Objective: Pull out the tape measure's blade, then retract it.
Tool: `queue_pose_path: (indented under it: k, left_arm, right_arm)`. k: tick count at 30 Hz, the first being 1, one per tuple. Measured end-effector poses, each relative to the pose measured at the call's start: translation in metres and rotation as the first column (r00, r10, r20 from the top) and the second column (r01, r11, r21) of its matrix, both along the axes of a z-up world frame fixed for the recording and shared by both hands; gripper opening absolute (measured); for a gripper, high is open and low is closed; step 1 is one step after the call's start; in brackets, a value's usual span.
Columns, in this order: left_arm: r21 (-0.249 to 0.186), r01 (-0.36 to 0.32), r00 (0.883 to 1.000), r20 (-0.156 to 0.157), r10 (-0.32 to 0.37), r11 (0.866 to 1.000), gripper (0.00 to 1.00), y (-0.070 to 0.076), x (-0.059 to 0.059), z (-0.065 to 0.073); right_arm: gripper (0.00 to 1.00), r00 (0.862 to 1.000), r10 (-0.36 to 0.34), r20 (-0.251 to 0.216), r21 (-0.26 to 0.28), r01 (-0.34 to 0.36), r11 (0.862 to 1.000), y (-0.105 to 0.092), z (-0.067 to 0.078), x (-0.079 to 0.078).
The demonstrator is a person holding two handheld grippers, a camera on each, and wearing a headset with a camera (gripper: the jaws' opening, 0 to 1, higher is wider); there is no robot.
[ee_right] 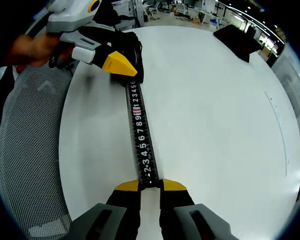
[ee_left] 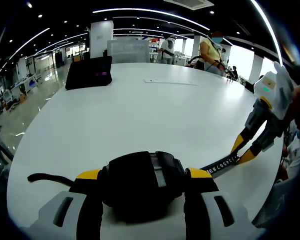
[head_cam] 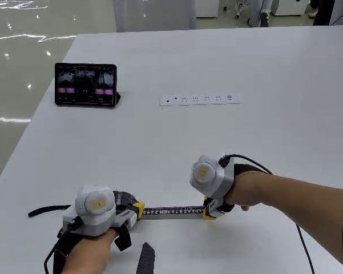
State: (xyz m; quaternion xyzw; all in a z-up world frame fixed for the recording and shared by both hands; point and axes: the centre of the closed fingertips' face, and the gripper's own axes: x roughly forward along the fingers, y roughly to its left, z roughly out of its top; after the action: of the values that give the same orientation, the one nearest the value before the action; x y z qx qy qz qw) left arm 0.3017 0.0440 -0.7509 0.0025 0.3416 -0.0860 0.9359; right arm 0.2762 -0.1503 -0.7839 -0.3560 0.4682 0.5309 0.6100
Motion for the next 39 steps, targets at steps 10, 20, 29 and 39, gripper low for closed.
queue_pose_path:
  k: [10,20,29,39]
  left_arm:
    - [-0.001,0.001,1.0,-0.003,-0.001,1.0,0.61,0.001,0.001,0.0]
    - [0.001,0.002,1.0,-0.002,-0.002,1.0,0.61,0.001,0.001,0.0]
    - [0.0,0.003,1.0,-0.001,-0.003,1.0,0.61,0.0,0.001,0.0]
    - [-0.001,0.003,1.0,-0.003,-0.003,1.0,0.61,0.0,0.001,0.0]
  right_arm:
    - [0.1,1.0,0.01,0.0,-0.004,-0.01,1.0,0.003,0.0,0.0]
    - [0.1,1.0,0.005,0.002,-0.004,-0.005,1.0,0.006,0.0,0.0]
    - [0.1,1.0,-0.004,-0.009,0.002,0.004,1.0,0.009,0.0,0.0]
    - [0.09,1.0,-0.014,-0.014,0.001,0.014,1.0,0.013,0.0,0.001]
